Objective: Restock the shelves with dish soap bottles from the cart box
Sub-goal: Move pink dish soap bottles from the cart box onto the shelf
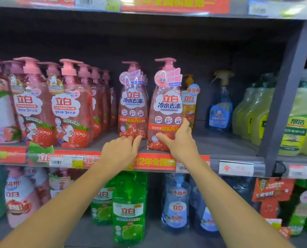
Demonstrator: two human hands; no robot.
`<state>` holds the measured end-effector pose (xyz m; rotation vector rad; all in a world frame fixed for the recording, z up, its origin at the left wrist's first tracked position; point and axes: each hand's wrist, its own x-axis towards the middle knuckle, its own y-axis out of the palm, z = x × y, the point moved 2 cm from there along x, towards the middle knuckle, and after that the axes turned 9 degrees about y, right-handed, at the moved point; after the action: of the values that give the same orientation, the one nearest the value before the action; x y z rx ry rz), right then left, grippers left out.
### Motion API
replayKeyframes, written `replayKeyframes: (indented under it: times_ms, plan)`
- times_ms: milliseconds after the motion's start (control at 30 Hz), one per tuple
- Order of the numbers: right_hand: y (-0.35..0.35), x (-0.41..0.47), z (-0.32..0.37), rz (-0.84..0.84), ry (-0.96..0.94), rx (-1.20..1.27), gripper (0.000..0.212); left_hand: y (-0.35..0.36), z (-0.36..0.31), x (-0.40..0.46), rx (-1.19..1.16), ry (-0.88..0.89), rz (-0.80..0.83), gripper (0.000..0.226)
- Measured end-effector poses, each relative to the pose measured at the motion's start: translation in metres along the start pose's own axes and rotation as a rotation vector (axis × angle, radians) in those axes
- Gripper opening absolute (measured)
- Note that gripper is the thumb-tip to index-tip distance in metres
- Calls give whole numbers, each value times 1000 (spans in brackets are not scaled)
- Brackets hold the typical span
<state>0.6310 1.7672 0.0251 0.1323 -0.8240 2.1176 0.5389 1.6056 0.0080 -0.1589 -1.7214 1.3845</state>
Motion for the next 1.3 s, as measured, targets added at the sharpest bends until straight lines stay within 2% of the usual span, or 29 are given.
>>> replayKeyframes:
  times_ms: [133, 367, 667, 900, 1067, 1133, 1200, 1300]
  plan:
    - [3, 11, 2, 35, 41, 1, 96, -2, -7, -9, 65, 68, -96, 32]
    - [7, 29, 2, 102, 116, -7, 84, 11, -1, -5, -10, 18, -194, 43]
    - [15, 46, 3, 102, 159, -20, 79, 18, 2, -3, -28, 50, -251, 52]
    - [18, 57, -1, 115, 190, -24, 76, 21, 2, -2, -12, 47, -264, 47]
    - [22, 62, -3, 131, 210, -50, 75, 22, 3, -1, -6, 34, -224, 50]
    - [22, 61, -3, 111, 217, -142, 79, 23, 2, -1, -28, 40, -207, 52]
    - [20, 57, -3, 48, 234, -395, 86, 24, 4, 0, -40, 52, -232, 52]
    - [18, 39, -4, -83, 195, -626, 83, 20, 6, -2, -70, 76, -241, 58]
